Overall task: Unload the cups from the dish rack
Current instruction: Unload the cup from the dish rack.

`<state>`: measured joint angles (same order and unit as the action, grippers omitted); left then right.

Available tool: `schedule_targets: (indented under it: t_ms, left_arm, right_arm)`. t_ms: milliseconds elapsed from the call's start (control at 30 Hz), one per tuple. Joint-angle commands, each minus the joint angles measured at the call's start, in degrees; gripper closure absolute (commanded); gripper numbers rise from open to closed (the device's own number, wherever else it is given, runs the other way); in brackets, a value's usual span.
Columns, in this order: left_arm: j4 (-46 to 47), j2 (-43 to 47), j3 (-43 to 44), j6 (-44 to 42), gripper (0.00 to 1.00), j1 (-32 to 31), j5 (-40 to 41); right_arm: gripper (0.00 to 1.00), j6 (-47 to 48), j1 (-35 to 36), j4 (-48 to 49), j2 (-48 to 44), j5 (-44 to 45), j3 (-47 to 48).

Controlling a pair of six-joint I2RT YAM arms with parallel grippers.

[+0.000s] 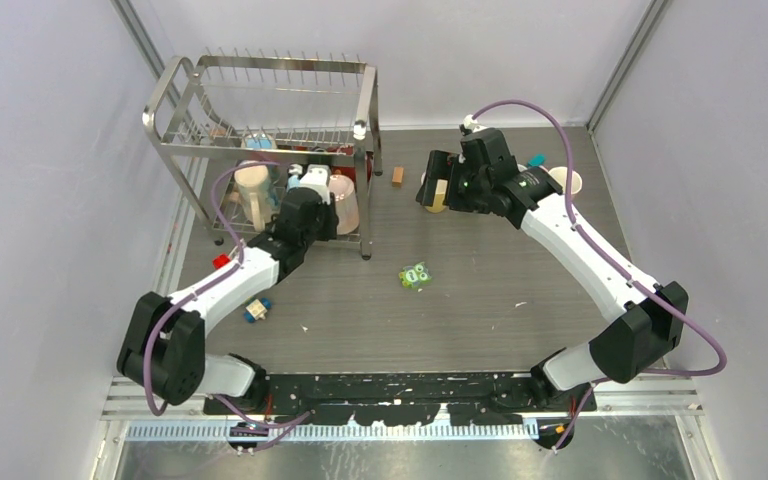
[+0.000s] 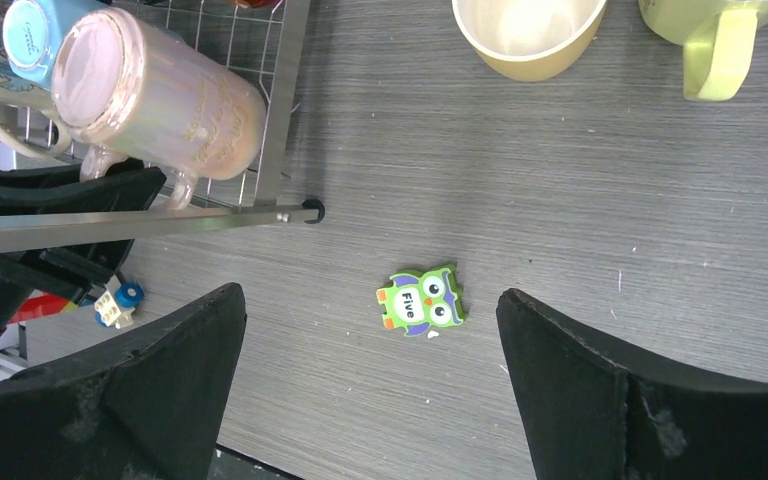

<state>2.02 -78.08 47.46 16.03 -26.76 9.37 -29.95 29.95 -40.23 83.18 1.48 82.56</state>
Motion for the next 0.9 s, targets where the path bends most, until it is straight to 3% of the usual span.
schedule_targets:
  t_ms: [0, 867]
  left_arm:
    - [6.1, 6.1, 0.8, 0.0, 1.00, -0.9, 3.1]
    - [-7.4, 18.1, 1.4, 7.1, 1.00, -5.6, 9.7]
  right_arm:
    - [0.00, -0.2, 0.4, 3.0, -0.4, 0.8, 0.1]
    - [0.00, -1.6, 1.0, 6.1, -1.5, 0.4, -2.9]
